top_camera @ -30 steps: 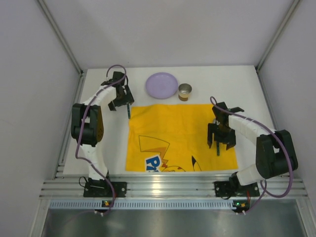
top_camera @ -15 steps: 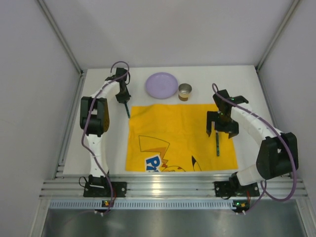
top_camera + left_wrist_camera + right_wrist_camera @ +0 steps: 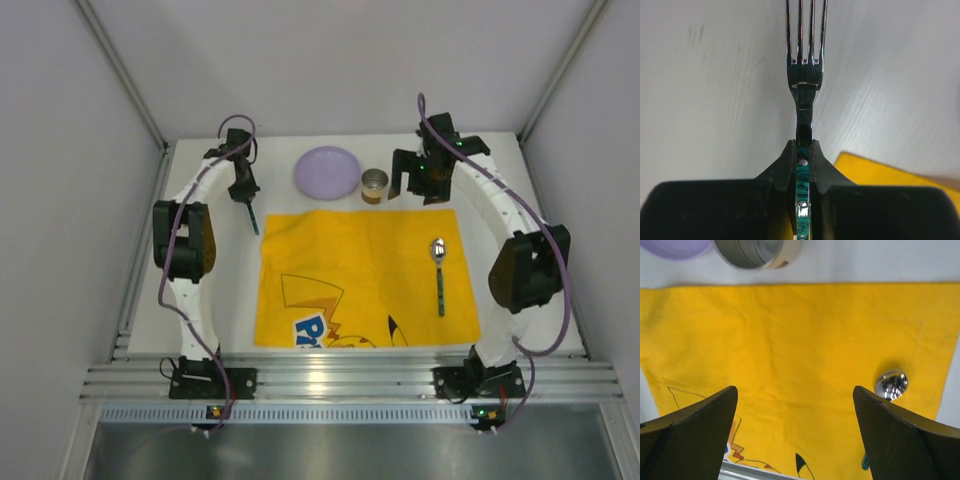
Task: Set the dinner table for one person
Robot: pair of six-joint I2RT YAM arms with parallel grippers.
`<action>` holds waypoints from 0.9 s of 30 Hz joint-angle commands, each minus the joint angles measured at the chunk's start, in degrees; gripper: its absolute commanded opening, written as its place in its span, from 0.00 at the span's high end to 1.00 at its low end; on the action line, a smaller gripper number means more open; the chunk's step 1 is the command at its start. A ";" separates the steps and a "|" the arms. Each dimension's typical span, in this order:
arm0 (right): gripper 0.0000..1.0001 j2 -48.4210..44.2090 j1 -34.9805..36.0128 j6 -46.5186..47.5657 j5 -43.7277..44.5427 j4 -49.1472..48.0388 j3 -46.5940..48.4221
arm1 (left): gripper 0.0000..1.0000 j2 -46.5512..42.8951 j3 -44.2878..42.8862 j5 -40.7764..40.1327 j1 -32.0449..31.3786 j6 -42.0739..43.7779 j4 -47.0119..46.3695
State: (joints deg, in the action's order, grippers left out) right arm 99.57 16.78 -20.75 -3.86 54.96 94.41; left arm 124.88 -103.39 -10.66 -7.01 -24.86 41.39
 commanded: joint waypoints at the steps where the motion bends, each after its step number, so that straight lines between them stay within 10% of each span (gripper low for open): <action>1: 0.03 10.86 0.63 -0.96 -2.90 -3.98 10.24 | 1.00 -14.73 3.09 -0.24 -2.12 -0.63 1.33; 20: 0.18 34.90 0.54 -8.25 1.13 -8.38 31.27 | 1.00 -32.07 33.43 -0.95 -26.03 -11.08 1.51; 24: 0.55 35.08 0.54 -7.99 1.92 -8.38 30.66 | 0.99 -30.75 37.46 -0.07 -27.71 -13.54 -0.34; 27: 0.74 34.64 0.54 -7.90 1.75 -8.29 29.78 | 0.79 -29.87 38.61 -0.15 -27.89 -13.98 -1.13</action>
State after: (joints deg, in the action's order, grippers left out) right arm 135.09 16.78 -28.34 -3.03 48.84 122.72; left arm 94.32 -65.82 -10.09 -35.14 -36.58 43.05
